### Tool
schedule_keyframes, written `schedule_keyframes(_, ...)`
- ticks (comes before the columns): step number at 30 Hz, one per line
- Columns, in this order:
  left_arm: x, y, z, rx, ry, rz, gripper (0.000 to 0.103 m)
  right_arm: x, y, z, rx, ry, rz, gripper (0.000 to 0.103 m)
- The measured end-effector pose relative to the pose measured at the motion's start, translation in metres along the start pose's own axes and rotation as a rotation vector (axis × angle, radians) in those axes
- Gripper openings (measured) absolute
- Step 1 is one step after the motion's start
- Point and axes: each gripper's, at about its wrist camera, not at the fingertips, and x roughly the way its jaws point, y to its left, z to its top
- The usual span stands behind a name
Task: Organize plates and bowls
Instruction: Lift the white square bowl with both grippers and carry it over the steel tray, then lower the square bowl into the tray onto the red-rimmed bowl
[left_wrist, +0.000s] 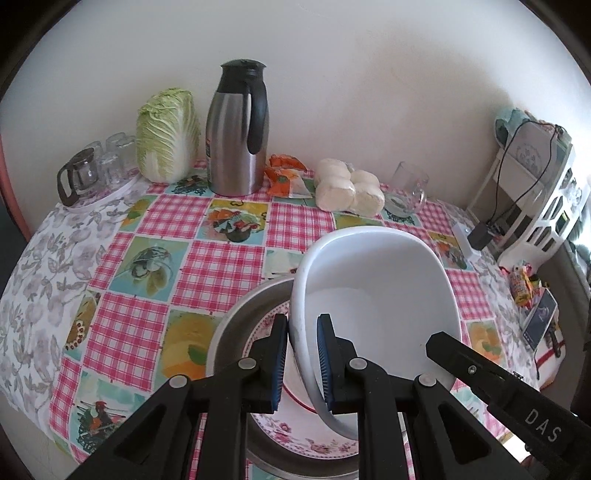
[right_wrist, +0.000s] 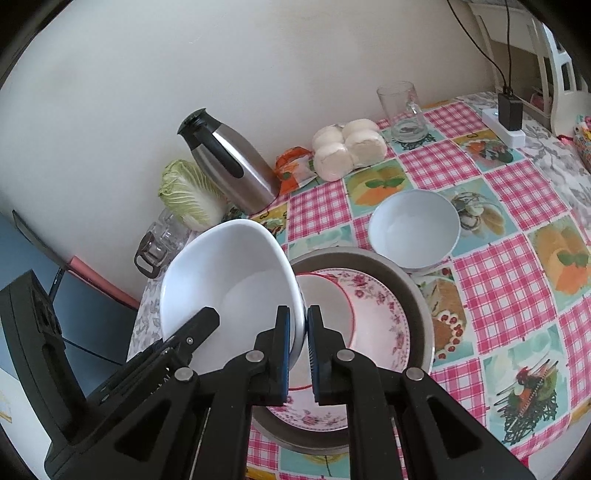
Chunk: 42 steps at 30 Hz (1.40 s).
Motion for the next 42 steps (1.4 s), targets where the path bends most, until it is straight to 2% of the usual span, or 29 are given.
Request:
schedule_keyframes(24,0.03,0.003,-0.007,0.009,0.062,0.038,0.018,0.031,-0.021,-0.004,0.027,0.08,-0.017,0.013)
schedule_keyframes(42,0.034,0.004,-0.006,0.005,0.064,0.038,0.018,0.041,-0.026,-0.005,0.033,0.101,-0.029,0.013)
